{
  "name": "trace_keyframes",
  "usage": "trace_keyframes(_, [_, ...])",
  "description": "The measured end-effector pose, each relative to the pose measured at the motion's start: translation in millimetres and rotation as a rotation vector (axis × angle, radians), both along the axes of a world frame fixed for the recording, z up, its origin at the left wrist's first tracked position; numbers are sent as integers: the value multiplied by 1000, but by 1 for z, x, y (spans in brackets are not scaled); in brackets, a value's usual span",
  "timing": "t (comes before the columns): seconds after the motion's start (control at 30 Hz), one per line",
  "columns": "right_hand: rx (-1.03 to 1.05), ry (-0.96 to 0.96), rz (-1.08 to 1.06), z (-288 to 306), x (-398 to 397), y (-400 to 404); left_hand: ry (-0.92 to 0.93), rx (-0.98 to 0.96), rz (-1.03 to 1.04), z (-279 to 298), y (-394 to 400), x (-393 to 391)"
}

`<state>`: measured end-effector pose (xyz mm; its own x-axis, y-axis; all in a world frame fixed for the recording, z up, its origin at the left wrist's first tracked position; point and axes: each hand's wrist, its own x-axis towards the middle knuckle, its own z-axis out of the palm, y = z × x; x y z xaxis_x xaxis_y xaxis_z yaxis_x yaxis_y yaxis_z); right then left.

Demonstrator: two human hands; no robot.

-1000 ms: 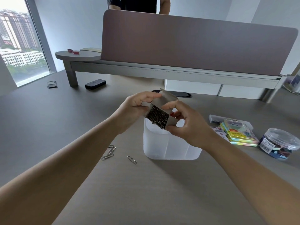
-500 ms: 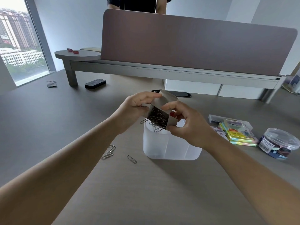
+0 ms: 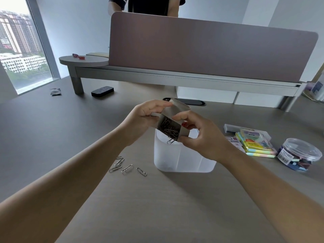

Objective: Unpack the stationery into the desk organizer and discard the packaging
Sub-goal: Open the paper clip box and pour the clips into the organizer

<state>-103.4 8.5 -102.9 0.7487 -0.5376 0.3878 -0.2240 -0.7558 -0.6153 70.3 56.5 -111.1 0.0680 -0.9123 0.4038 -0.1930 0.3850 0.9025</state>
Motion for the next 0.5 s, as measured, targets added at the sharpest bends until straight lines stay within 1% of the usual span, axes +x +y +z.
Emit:
trace_keyframes(0.27, [-4, -9, -15, 0, 0, 3, -28, -17, 61, -1, -1, -1])
trace_keyframes(0.5, [-18, -3, -15, -1, 1, 3, 13, -15, 25, -2, 4, 1])
